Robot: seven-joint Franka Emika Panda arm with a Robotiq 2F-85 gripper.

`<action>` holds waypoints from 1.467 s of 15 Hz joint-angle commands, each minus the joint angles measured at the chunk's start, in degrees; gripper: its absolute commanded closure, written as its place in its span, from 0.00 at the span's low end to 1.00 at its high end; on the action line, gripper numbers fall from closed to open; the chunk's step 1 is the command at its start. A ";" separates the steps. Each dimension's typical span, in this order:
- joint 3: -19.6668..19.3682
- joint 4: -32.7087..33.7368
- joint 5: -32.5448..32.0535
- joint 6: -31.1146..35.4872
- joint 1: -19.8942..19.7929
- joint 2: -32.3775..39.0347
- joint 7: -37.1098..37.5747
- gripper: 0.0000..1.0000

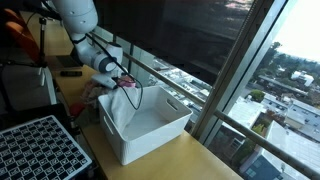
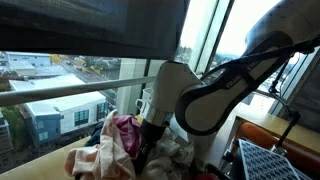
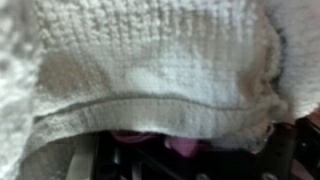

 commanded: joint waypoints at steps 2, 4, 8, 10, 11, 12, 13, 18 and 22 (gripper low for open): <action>0.57 2.45 1.47 -1.89 1.95 2.01 0.10 0.90; 0.46 1.92 1.40 -2.14 2.46 0.36 0.64 1.00; 0.06 -0.62 0.74 -2.53 3.99 -5.09 2.15 1.00; -0.01 -2.18 0.55 -2.72 4.50 -8.54 2.73 0.98; 0.06 -2.96 0.62 -2.77 4.52 -10.35 2.84 1.00; -0.14 -3.76 0.54 -3.00 4.58 -12.41 3.13 1.00; -0.24 -4.17 0.54 -3.34 4.63 -14.09 3.29 0.99; -0.19 -6.87 0.91 -5.48 3.70 -23.68 3.67 0.99; -0.58 -9.15 0.74 -7.52 2.81 -31.60 4.10 0.99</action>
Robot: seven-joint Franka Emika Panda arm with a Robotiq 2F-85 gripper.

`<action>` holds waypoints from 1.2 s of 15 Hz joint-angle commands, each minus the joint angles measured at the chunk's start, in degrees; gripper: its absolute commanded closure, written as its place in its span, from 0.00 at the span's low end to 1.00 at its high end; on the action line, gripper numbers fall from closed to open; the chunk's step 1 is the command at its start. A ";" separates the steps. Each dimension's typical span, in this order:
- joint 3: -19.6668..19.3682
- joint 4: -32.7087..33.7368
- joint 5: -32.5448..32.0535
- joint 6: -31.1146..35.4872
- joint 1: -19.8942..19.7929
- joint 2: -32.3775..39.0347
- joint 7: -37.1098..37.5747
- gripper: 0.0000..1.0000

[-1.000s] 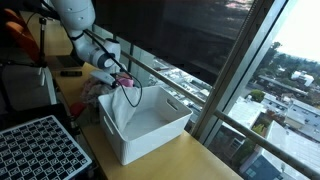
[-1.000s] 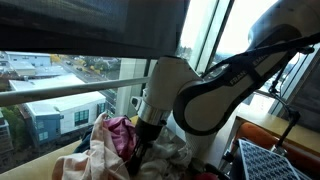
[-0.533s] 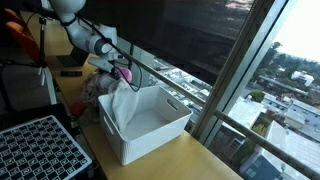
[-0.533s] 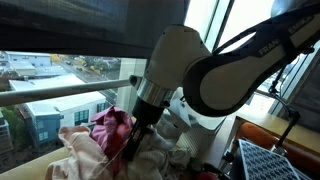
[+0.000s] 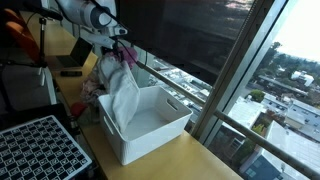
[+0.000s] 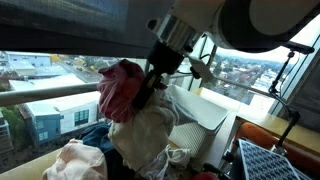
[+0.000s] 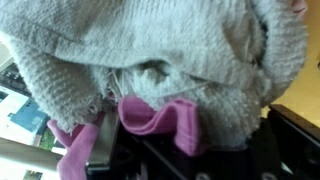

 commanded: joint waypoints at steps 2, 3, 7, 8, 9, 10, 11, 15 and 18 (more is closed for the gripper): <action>-0.63 -4.95 0.21 -3.12 -1.01 -11.88 1.56 0.99; -0.97 -5.65 -0.43 -3.67 -1.20 -13.95 2.38 0.99; -2.60 -10.18 -1.47 -5.82 -3.52 -23.11 4.30 0.99; -2.97 -11.62 -0.93 -5.84 -4.44 -25.10 3.96 0.99; -3.40 -12.89 -0.85 -5.86 -5.27 -26.74 3.95 0.99; -3.81 -14.41 -0.87 -5.34 -6.12 -27.87 3.95 0.99; -4.18 -15.63 -1.09 -5.05 -6.93 -28.76 4.07 0.99; -6.19 -21.30 -0.83 -2.78 -10.14 -29.75 3.75 0.99; -7.93 -24.77 -0.77 -0.63 -12.26 -28.88 3.64 0.99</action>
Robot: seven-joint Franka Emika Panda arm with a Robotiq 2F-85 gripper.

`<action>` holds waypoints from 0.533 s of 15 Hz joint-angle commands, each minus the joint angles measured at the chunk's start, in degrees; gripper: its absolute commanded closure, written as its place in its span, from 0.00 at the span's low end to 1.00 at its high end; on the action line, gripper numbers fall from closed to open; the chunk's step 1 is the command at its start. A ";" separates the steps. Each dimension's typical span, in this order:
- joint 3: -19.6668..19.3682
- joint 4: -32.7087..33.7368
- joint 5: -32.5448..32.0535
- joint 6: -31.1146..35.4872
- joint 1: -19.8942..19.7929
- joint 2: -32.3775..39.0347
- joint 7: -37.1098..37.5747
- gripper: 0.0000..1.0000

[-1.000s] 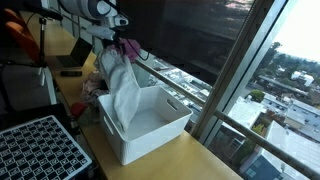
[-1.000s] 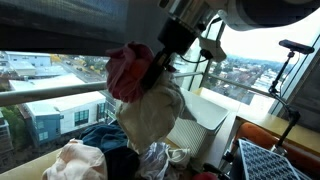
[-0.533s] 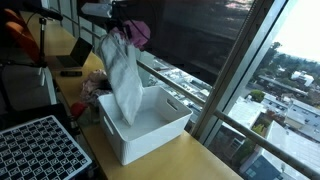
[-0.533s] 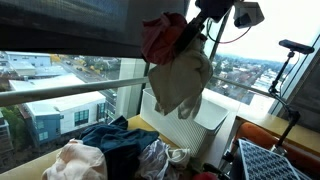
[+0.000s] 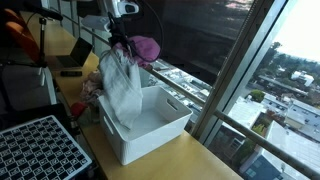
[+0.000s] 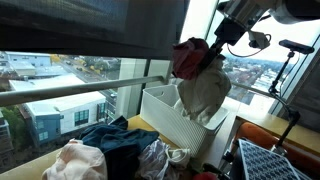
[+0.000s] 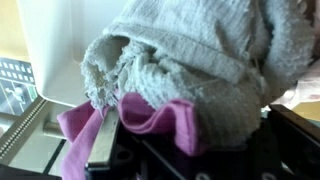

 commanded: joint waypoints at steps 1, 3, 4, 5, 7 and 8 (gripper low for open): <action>-1.98 -4.53 -0.55 4.07 -2.23 -0.38 0.82 0.99; -3.32 -6.55 -0.09 6.15 -3.51 0.42 0.03 0.99; -3.86 -7.28 -0.16 6.91 -4.12 0.84 -0.06 0.99; -4.56 -7.69 0.07 7.46 -4.67 1.43 -0.67 0.99; -5.47 -7.79 0.38 8.37 -5.42 3.10 -1.28 0.99; -5.72 -7.49 0.52 8.71 -5.60 4.33 -1.45 0.99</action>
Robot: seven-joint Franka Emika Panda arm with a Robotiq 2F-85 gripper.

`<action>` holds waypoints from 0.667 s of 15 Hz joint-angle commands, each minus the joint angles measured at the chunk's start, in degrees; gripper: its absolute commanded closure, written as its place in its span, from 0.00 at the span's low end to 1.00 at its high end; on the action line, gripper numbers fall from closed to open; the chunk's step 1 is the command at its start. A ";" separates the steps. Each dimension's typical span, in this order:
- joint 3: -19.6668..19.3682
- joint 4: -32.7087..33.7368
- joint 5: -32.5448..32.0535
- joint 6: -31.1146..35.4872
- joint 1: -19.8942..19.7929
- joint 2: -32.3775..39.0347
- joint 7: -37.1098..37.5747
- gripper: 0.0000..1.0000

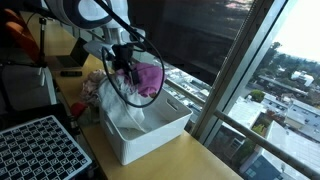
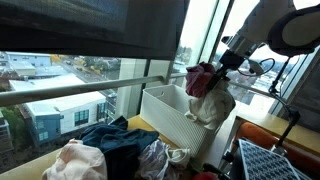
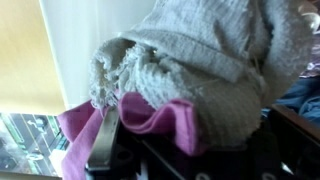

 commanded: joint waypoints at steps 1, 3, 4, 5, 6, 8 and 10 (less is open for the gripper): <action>-1.19 0.92 0.41 2.52 -0.71 3.39 -1.22 0.99; -1.10 1.91 -0.04 2.91 -0.58 6.29 -1.13 0.71; -0.97 2.29 -0.29 2.87 -0.40 7.31 -1.00 0.64; -0.73 2.22 -0.44 2.62 -0.06 7.61 -0.46 0.57; -0.62 2.37 -0.61 2.50 0.22 8.16 -0.19 0.49; -0.13 2.31 -1.02 2.19 1.07 8.31 0.58 0.36; 0.79 2.06 -1.66 1.90 2.36 7.60 1.79 0.21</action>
